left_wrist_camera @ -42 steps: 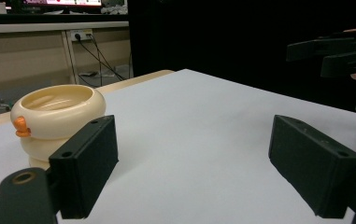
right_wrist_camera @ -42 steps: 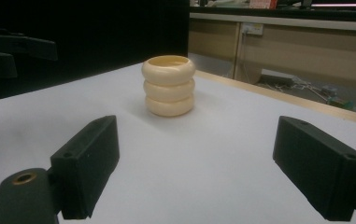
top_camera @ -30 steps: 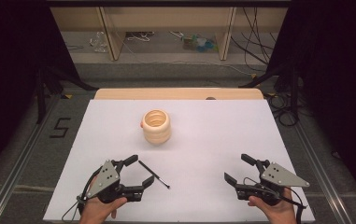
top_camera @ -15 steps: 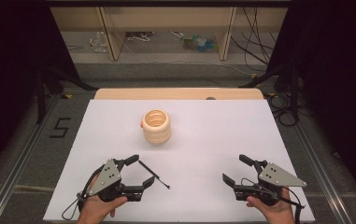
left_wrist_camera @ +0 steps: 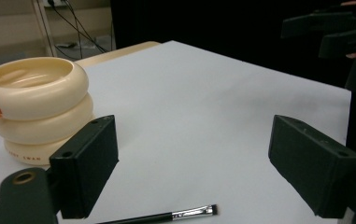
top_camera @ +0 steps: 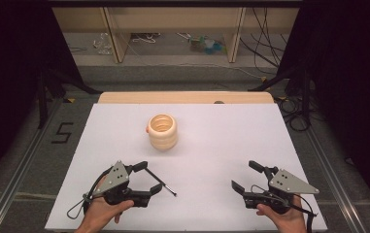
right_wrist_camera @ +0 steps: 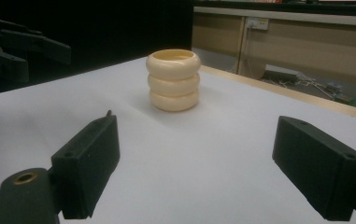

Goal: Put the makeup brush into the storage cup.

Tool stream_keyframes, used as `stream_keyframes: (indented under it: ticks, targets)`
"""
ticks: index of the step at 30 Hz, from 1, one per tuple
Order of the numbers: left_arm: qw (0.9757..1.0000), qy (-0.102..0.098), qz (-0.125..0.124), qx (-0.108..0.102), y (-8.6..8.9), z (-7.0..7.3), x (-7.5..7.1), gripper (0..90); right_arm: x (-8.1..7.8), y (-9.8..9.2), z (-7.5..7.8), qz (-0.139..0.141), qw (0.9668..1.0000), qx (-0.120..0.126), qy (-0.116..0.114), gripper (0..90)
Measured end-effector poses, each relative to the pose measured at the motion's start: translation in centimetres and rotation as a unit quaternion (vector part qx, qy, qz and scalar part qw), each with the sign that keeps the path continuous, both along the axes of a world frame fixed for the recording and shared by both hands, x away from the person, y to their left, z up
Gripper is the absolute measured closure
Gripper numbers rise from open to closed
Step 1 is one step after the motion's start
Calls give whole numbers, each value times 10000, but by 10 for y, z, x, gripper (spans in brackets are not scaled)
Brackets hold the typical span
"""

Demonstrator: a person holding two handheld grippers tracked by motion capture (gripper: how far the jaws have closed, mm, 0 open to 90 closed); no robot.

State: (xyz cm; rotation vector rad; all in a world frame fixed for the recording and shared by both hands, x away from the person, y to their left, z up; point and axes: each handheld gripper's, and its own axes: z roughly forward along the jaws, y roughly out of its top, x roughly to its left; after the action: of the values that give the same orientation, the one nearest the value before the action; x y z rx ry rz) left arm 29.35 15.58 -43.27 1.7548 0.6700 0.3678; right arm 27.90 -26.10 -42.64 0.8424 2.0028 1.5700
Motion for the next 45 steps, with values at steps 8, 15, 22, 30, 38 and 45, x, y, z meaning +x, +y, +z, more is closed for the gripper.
stream_keyframes:
  ticks: [8, 15, 22, 30, 38, 45]
  targets:
    - [9976, 68, -203, 652, -1, 3, 10, 160, 1, 0, 0, 33, 10000, -18, 73, 160]
    - [9871, 233, -504, 1500, -9, 8, 26, 162, 2, 1, -2, 41, 10000, 80, 37, 162]
    - [9781, 256, -742, 1928, -14, 15, 37, 182, 1, 0, -2, 52, 10000, 1, 72, 166]
    - [9730, 367, -887, 2101, -21, 12, 45, 179, 2, 0, -2, 82, 9999, -76, 101, 166]
    - [9510, 517, -1249, 2779, -27, 3, 58, 177, 3, 2, -4, 164, 9998, 54, 114, 167]
    - [9421, 636, -1430, 2966, -36, -1, 65, 179, 2, 1, -3, 146, 9998, -59, 131, 166]
